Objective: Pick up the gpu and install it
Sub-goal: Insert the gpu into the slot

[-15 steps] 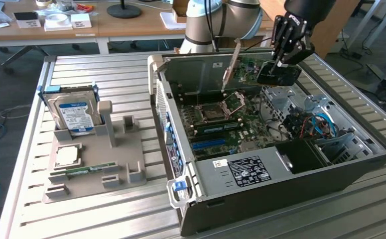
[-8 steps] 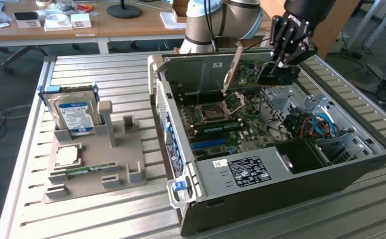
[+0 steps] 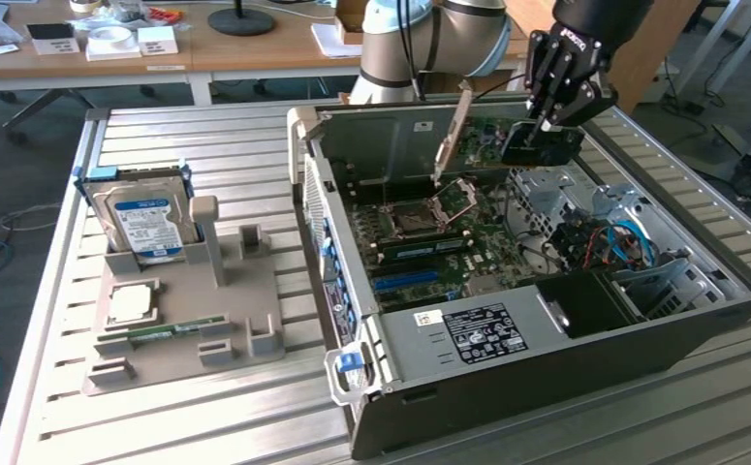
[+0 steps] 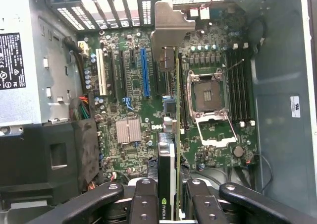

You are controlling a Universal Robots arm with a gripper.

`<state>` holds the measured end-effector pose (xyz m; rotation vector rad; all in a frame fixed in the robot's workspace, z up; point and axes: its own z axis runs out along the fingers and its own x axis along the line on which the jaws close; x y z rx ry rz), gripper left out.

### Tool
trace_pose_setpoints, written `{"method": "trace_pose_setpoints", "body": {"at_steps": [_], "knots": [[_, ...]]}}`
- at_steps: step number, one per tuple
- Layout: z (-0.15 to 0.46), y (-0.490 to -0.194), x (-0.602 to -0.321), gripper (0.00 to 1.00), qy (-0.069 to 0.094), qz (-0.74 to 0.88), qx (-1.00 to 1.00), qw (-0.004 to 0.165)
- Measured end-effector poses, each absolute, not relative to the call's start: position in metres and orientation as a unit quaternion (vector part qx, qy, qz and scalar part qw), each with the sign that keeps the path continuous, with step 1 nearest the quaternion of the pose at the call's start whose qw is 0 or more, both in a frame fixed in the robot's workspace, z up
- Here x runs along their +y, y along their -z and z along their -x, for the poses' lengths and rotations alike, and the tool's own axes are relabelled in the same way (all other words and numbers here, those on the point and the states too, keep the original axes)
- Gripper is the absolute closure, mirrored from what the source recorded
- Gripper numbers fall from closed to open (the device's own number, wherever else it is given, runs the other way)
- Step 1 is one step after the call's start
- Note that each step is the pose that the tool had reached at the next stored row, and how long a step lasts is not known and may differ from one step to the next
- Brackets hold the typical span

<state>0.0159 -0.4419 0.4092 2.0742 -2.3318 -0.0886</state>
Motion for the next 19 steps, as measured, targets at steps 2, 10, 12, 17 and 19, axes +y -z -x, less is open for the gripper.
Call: {"method": "trace_pose_setpoints", "body": {"at_steps": [2, 10, 12, 17, 19], "knots": [[-0.0164, -0.4091, -0.4419, 0.73, 0.028, -0.670, -0.741, 0.010], [-0.0168, -0.4084, -0.4419, 0.73, 0.024, -0.685, -0.728, 0.006], [-0.0165, -0.4079, -0.4419, 0.73, 0.019, -0.687, -0.726, 0.001], [-0.0158, -0.4066, -0.4419, 0.73, 0.006, -0.692, -0.721, -0.013], [-0.0148, -0.4064, -0.4419, 0.73, 0.002, -0.693, -0.720, -0.017]]}}
